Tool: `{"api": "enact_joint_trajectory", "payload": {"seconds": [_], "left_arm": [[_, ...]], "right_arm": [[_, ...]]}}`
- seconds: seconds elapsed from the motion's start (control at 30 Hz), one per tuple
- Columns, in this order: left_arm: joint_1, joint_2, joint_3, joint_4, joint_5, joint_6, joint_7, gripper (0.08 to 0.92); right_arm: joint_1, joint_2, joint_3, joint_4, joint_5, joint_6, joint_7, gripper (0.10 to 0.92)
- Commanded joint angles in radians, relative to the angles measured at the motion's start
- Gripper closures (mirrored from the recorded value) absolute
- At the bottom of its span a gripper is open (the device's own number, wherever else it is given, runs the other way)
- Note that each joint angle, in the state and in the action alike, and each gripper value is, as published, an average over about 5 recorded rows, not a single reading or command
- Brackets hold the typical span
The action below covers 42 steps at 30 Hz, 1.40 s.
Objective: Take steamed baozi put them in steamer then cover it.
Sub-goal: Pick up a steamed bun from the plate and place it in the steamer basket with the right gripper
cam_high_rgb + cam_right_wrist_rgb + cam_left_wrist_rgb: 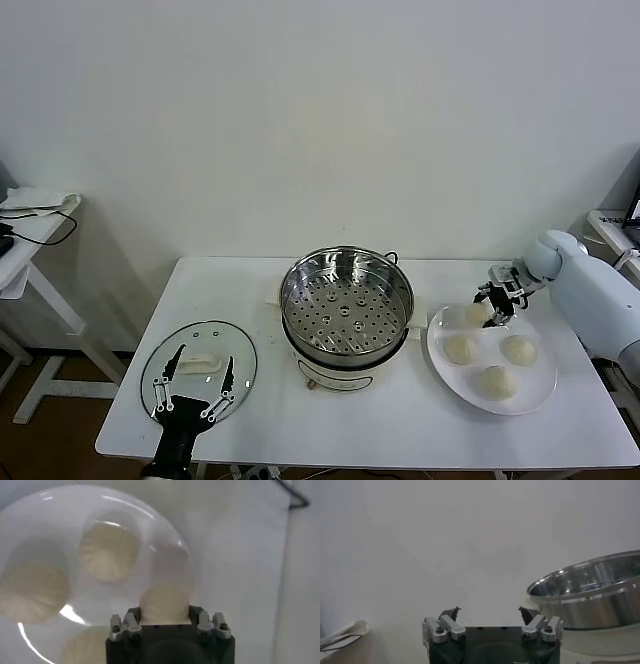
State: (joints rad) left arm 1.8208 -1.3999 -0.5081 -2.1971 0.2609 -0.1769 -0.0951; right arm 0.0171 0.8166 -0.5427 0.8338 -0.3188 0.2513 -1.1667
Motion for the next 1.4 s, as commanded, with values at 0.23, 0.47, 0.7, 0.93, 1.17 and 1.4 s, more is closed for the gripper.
{"api": "enact_joint_trajectory", "payload": {"seconds": [0.23, 0.47, 0.7, 0.93, 1.17, 1.4], "left_arm": [[-0.003, 0.004, -0.001, -0.008, -0.008, -0.002, -0.004, 0.177], [-0.002, 0.003, 0.004, -0.015, -0.009, -0.004, -0.005, 0.177], [0.0, 0.003, 0.004, -0.016, -0.01, -0.012, -0.007, 0.177], [-0.002, 0.006, 0.006, -0.017, -0.018, -0.011, -0.008, 0.177], [-0.006, 0.006, 0.011, -0.012, -0.023, -0.008, -0.008, 0.177], [-0.002, 0.009, 0.003, -0.011, -0.028, -0.011, -0.008, 0.177]], "right_arm": [[0.502, 0.065, -0.423, 0.333, 0.193, 0.322, 0.011, 0.355], [0.567, 0.204, -0.479, 0.404, 0.123, 0.473, 0.022, 0.355], [0.488, 0.301, -0.505, 0.371, -0.01, 0.513, 0.047, 0.347], [0.394, 0.356, -0.513, 0.308, -0.107, 0.511, 0.087, 0.346], [0.341, 0.4, -0.497, 0.254, -0.156, 0.511, 0.112, 0.338], [0.302, 0.448, -0.468, 0.185, -0.209, 0.521, 0.125, 0.328]]}}
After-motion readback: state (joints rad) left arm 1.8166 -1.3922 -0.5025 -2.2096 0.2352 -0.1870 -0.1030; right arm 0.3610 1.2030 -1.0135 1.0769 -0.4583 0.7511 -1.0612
